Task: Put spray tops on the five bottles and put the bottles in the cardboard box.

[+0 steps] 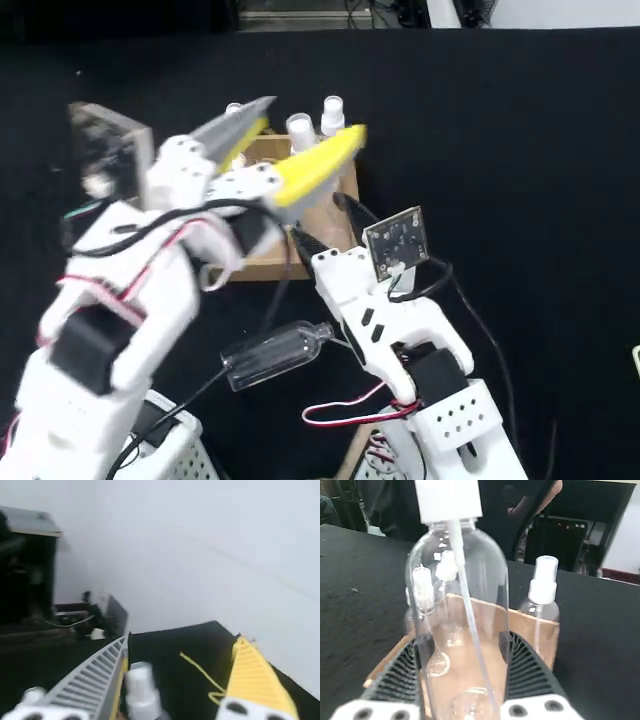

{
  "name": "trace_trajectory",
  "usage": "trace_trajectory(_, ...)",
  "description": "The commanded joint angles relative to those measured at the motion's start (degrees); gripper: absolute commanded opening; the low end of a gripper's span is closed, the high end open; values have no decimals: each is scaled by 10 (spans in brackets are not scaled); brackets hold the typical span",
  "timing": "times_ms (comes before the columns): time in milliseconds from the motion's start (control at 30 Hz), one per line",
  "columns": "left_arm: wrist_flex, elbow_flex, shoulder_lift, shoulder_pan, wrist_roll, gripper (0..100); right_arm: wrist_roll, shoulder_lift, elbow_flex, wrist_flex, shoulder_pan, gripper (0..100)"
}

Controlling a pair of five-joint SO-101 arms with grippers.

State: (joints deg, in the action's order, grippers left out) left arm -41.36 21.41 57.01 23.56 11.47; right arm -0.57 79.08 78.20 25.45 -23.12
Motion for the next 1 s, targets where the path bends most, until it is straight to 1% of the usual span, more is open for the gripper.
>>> trace_trajectory(0, -77, 0, 40, -106, 0, 299, -2, 15, -28, -13, 65, 10)
trace_trajectory(67, -117, 24, 44, -167, -1, 299, -4, 15, -50, -11, 123, 10)
trace_trajectory(133, -135, 62, 45, -220, -1, 299, -4, 15, -84, 17, 185, 10)
trace_trajectory(233, -134, 129, 45, -277, -1, 299, -4, 8, -152, 62, 285, 10)
trace_trajectory(300, -132, 168, 45, -302, 2, 299, -3, 6, -184, 60, 350, 11)
trace_trajectory(400, -83, 247, 41, -311, 3, 299, 1, -37, -220, 25, 425, 11)
trace_trajectory(500, 11, 343, 45, -310, 3, 299, 1, -135, -245, -18, 475, 11)
trace_trajectory(633, 140, 453, 45, -309, 3, 299, 3, -290, -241, -130, 528, 11)
trace_trajectory(700, 183, 492, 45, -295, 3, 299, 31, -370, -233, -208, 548, 11)
trace_trajectory(767, 205, 519, 45, -282, 3, 299, 50, -447, -225, -293, 564, 11)
trace_trajectory(833, 207, 532, 45, -274, 3, 299, 47, -523, -218, -384, 582, 11)
trace_trajectory(967, 208, 538, 46, -282, 2, 299, 47, -664, -216, -549, 600, 10)
